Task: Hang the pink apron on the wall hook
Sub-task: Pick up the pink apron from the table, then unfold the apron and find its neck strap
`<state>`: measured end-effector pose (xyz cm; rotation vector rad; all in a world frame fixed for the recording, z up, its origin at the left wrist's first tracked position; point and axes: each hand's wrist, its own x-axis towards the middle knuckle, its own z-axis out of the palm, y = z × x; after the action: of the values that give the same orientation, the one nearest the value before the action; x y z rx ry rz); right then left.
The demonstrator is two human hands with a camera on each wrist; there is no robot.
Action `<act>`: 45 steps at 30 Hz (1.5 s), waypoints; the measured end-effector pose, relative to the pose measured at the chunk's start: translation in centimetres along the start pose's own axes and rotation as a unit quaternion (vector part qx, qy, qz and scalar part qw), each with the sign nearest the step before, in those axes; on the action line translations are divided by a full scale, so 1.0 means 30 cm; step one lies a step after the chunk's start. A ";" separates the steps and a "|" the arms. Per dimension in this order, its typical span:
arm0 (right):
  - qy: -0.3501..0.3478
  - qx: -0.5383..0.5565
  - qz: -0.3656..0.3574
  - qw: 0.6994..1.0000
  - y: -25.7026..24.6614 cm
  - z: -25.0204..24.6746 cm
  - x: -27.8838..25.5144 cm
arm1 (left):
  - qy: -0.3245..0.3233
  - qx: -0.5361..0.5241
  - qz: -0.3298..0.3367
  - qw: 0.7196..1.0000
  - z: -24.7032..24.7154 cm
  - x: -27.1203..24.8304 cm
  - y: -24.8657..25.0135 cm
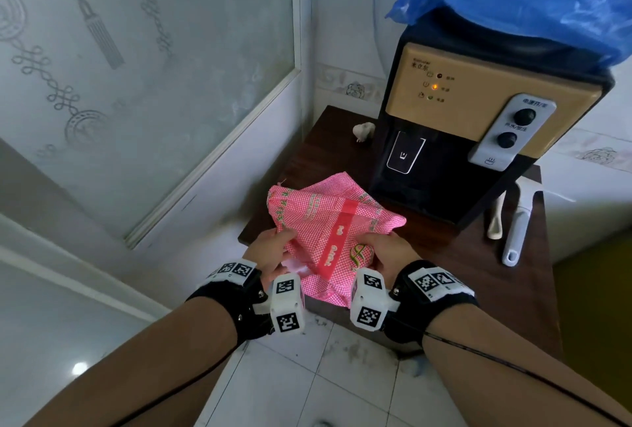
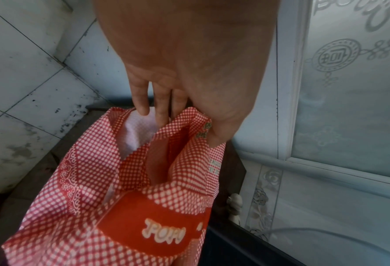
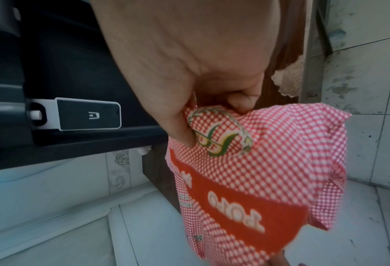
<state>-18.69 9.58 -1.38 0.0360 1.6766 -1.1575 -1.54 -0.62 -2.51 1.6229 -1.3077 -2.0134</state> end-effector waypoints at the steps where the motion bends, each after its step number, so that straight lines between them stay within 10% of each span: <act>1: -0.008 -0.013 0.009 1.000 -0.001 0.007 -0.010 | -0.003 0.005 -0.001 1.000 -0.008 -0.002 0.000; 19: -0.094 -0.124 0.021 0.988 0.210 0.230 -0.239 | 0.081 0.070 0.091 0.990 -0.263 -0.208 -0.014; 29: 0.080 -0.113 -0.082 0.987 0.173 0.395 -0.410 | 0.075 0.127 0.192 0.970 -0.519 -0.372 -0.060; 45: -0.266 -0.160 -0.187 0.932 0.289 0.924 -0.719 | 0.134 0.387 0.325 0.852 -0.895 -0.738 -0.144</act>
<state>15.56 5.45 9.56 -0.7692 1.3839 -1.0272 31.21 3.62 9.33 1.3274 -2.3064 -0.8519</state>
